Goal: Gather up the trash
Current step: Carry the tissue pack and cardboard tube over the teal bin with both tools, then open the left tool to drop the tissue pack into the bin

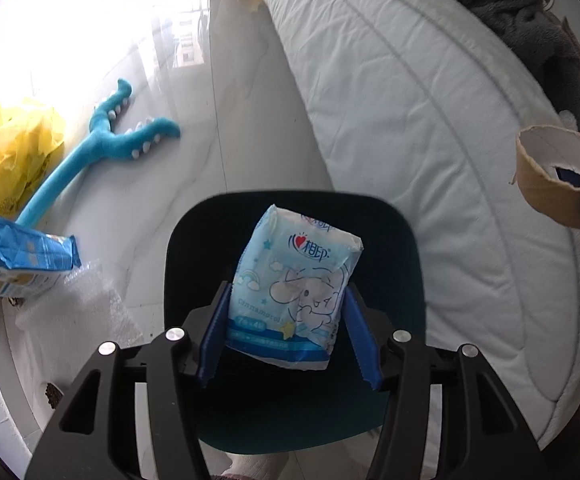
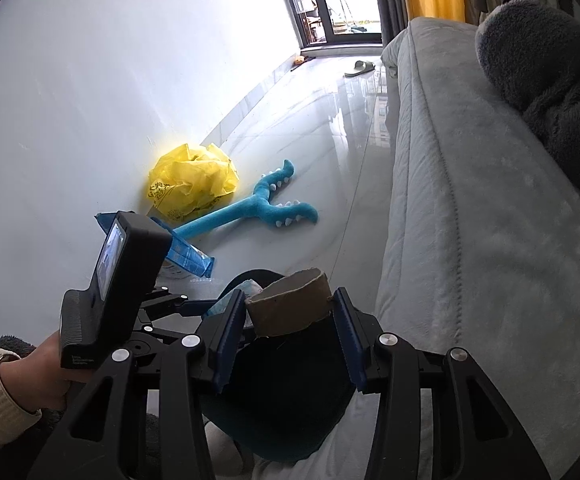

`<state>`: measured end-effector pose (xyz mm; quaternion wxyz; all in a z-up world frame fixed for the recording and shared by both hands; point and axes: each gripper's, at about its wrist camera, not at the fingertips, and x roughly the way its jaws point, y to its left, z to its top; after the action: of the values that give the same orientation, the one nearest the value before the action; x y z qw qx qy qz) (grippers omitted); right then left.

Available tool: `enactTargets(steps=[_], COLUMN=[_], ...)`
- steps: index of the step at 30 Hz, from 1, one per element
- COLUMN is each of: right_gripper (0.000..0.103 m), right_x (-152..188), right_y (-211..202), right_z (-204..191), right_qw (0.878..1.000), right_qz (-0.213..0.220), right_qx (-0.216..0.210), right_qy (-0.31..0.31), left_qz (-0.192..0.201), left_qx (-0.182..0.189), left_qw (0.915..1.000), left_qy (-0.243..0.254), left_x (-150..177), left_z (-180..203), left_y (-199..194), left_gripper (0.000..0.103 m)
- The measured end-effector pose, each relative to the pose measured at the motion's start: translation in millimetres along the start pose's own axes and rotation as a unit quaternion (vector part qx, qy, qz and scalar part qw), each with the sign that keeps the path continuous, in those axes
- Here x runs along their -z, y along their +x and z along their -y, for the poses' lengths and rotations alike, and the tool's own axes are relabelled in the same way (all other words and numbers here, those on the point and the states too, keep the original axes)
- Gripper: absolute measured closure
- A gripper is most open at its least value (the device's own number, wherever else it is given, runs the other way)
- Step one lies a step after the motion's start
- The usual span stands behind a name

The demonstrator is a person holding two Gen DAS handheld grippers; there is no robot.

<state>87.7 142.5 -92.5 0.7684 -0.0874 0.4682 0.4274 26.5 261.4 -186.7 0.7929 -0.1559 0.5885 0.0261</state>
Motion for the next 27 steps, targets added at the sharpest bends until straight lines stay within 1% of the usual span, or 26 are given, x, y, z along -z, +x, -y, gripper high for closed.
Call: enactTargets(steps=[2,5,7,9,13,17,19,22,27], right_gripper=[0.057,0.057,0.057,0.057,0.057,0.057,0.057,0.057,0.057], right_x=[4.5,9.8,12.7,14.1,19.0,24.4,28.5,32.3,39.4], right_y=[9.6,23.3,32.3,41.2,59.0,78.2,88.2,100.7,116.9], right_z=[-3.5,-9.8,-11.4,-10.0,-5.4,-6.3,-6.7,-9.6,-15.8], right_qw=[1.0,0.999,0.999,0.998,0.997,0.995,0.994,0.992,0.99], right_qz=[-0.015,-0.036,-0.047,-0.057,-0.076,-0.093,-0.103,-0.115,-0.134], right_qx=[0.001,0.004,0.005,0.007,0.012,0.019,0.022,0.024,0.03], right_qy=[0.0,0.001,0.005,0.011,0.025,0.031,0.036,0.035,0.025], left_qz=[-0.017,-0.031,-0.029,-0.019,0.029,0.084,0.103,0.133,0.193], left_qx=[-0.002,-0.004,-0.006,-0.008,-0.012,-0.014,-0.014,-0.015,-0.028], left_qw=[0.9998,0.9995,0.9995,0.9997,0.9993,0.9961,0.9943,0.9905,0.9805], left_qy=[-0.003,-0.007,-0.008,-0.009,-0.019,-0.024,-0.026,-0.028,-0.024], left_x=[3.5,8.4,10.4,10.3,6.6,2.1,1.0,-0.1,-2.9], left_z=[-5.5,-12.1,-16.5,-20.4,-33.4,-42.2,-44.0,-44.8,-42.3], left_y=[5.9,6.5,2.9,-5.5,-33.1,-63.0,-74.0,-89.5,-117.8], left_gripper=[0.043,0.036,0.032,0.028,0.024,0.017,0.017,0.017,0.017])
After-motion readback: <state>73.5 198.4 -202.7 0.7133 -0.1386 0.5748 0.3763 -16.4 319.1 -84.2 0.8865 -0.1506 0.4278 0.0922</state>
